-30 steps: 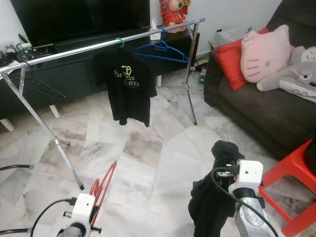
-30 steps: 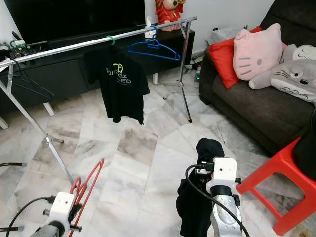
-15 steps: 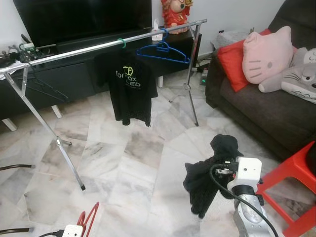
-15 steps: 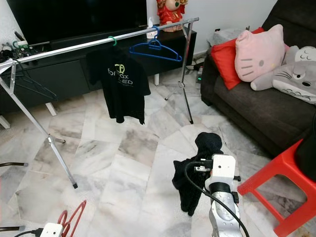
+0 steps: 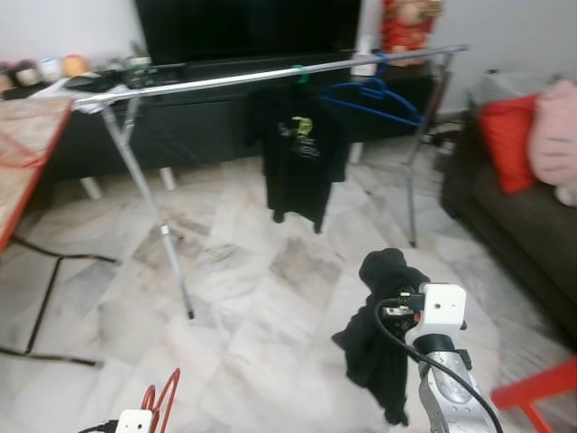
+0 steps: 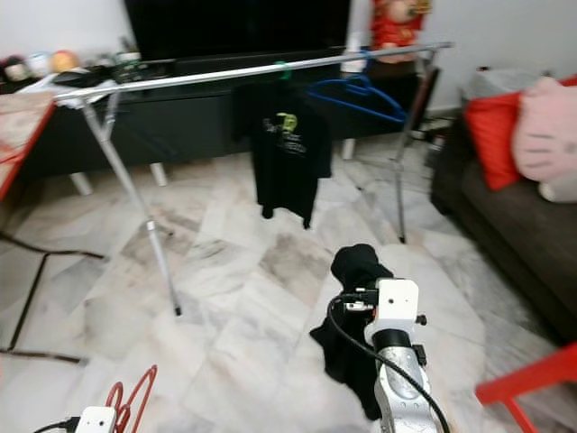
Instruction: Hang hanger
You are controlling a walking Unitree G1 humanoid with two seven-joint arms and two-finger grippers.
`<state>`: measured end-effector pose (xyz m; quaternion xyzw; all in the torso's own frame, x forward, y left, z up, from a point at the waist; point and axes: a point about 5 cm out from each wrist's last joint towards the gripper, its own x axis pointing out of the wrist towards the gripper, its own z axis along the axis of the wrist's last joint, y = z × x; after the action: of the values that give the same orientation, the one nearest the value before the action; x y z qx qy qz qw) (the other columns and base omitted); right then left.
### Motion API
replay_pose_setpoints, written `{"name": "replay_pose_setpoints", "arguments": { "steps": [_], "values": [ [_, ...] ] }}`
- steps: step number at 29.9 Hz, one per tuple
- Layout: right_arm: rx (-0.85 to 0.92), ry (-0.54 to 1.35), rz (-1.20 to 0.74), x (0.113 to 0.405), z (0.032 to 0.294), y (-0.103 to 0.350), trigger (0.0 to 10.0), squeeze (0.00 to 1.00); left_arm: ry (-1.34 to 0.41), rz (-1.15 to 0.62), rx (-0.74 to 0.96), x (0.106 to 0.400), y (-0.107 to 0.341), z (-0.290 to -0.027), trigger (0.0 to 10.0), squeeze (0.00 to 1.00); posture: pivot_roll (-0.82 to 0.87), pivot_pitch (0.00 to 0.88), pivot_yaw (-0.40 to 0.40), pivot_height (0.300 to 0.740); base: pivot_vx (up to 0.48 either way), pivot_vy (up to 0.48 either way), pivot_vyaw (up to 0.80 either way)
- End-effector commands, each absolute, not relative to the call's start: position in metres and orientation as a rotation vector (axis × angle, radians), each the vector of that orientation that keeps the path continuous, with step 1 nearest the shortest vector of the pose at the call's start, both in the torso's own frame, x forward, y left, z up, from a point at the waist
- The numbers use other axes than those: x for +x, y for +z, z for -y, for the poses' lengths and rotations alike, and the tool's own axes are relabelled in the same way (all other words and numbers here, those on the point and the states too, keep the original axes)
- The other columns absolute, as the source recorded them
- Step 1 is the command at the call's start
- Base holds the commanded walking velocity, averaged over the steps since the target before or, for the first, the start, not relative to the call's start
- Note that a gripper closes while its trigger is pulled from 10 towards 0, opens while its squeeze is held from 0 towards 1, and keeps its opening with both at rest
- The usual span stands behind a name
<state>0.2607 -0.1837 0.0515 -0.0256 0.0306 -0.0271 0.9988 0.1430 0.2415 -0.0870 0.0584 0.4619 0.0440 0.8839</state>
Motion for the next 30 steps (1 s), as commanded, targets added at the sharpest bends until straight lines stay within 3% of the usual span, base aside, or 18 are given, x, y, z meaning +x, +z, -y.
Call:
{"name": "replay_pose_setpoints", "arguments": {
  "steps": [1, 8, 19, 26, 30],
  "values": [
    [-0.046, -0.037, -0.010, 0.2676, 0.1818, 0.0651, 10.0, 0.00, 0.105, -0.992, 0.113, 0.1369, -0.0899, -0.2419, 10.0, 0.00, 0.00, 0.000, -0.008, 0.740, 0.000, 0.000, 0.79],
    [-0.043, -0.038, -0.011, 0.2689, 0.1825, 0.0657, 10.0, 0.00, 0.107, -0.995, 0.107, 0.1367, -0.0903, -0.2411, 10.0, 0.00, 0.00, 0.000, -0.011, 0.740, 0.000, 0.000, 0.44],
    [-0.077, -0.014, 0.002, 0.2718, 0.1819, 0.0695, 10.0, 0.00, 0.110, -0.999, 0.087, 0.1367, -0.0916, -0.2368, 10.0, 0.00, -0.01, 0.000, -0.021, 0.740, 0.000, 0.260, 0.00],
    [-0.081, -0.002, 0.000, 0.2729, 0.1812, 0.0698, 10.0, 0.00, 0.114, -1.004, 0.080, 0.1357, -0.0923, -0.2359, 10.0, 0.00, 0.00, 0.000, -0.021, 0.740, 0.000, 0.261, 0.72],
    [-0.060, -0.008, 0.002, 0.2741, 0.1817, 0.0703, 10.0, 0.00, 0.120, -1.001, 0.066, 0.1363, -0.0924, -0.2347, 10.0, 0.00, 0.00, 0.000, -0.024, 0.740, 0.000, 0.263, 0.00]
  ]
}}
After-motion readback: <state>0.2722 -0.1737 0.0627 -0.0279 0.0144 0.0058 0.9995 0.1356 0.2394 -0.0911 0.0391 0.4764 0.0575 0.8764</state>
